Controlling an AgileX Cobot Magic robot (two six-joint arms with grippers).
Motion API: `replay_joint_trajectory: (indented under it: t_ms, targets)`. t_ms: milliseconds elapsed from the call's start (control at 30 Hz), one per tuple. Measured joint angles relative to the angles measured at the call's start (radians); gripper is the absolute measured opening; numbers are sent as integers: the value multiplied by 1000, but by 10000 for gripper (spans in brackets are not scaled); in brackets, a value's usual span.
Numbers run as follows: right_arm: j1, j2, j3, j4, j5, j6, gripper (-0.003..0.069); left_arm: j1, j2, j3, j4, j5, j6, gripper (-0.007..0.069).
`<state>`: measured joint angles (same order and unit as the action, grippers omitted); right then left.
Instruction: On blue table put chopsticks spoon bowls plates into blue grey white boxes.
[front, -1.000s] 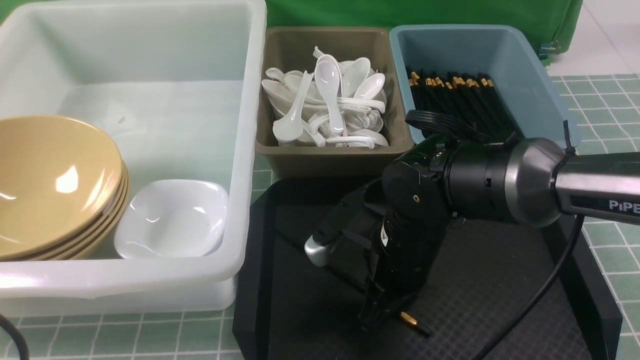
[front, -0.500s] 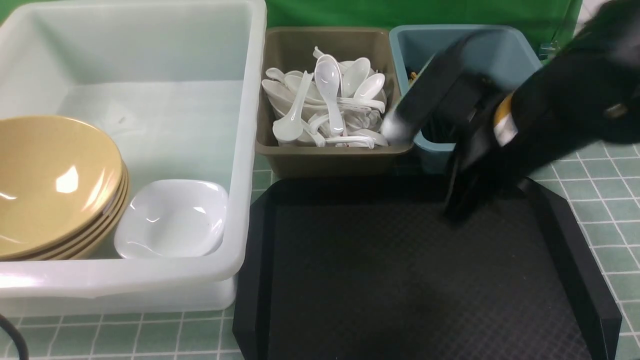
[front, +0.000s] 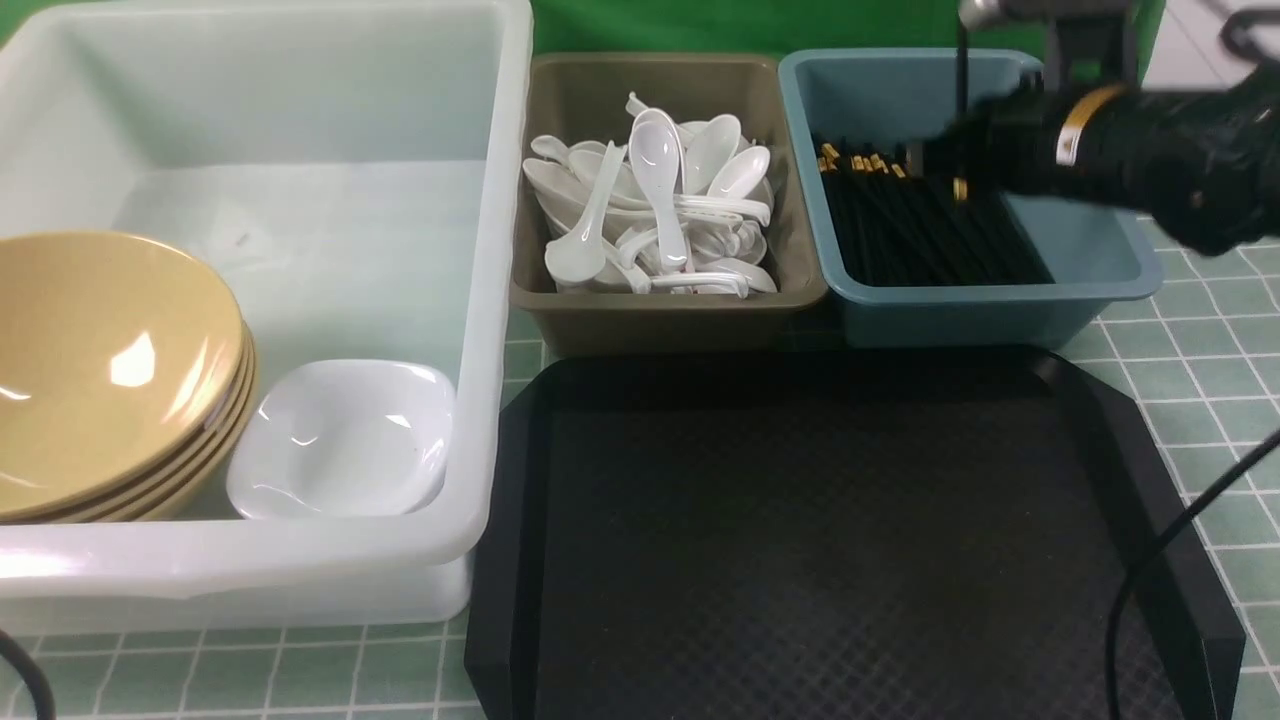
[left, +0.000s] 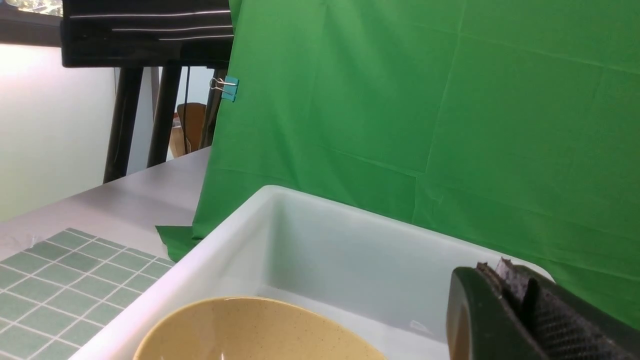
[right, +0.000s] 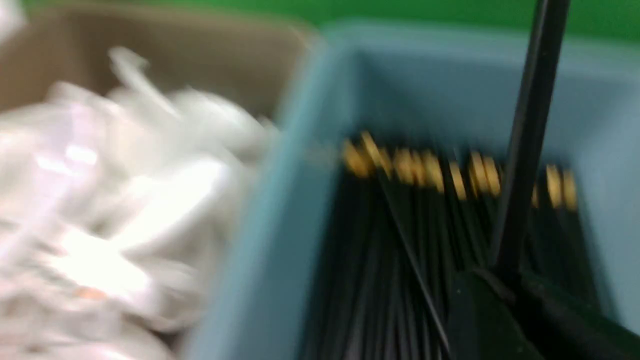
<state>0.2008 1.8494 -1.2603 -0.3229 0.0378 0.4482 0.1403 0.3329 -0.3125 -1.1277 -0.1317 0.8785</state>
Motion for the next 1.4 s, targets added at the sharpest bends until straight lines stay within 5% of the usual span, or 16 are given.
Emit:
replay_joint_trajectory:
  t_ms: [267,333,467,567,700,1100,1400]
  targets:
    - [14,1,4,0,67,30,288,0,0,51,-7,-34,1,3]
    - [17,-75,4,0,211,25,313,0,0,86,-18,-23,4,3]
    - [25,-257,27,0,327,-83,271,0,0,141,-25,19,4,3]
    - [70,-480,92,0,337,-234,161,0,0,185,-29,75,4,3]
    - [120,-698,197,0,329,-282,47,0,0,233,-29,132,4,3]
    - [204,-1134,733,0,198,-233,36,-2,-11,305,-29,121,4,3]
    - [208,-1214,862,0,178,-102,36,-2,-13,305,-29,151,5,3]
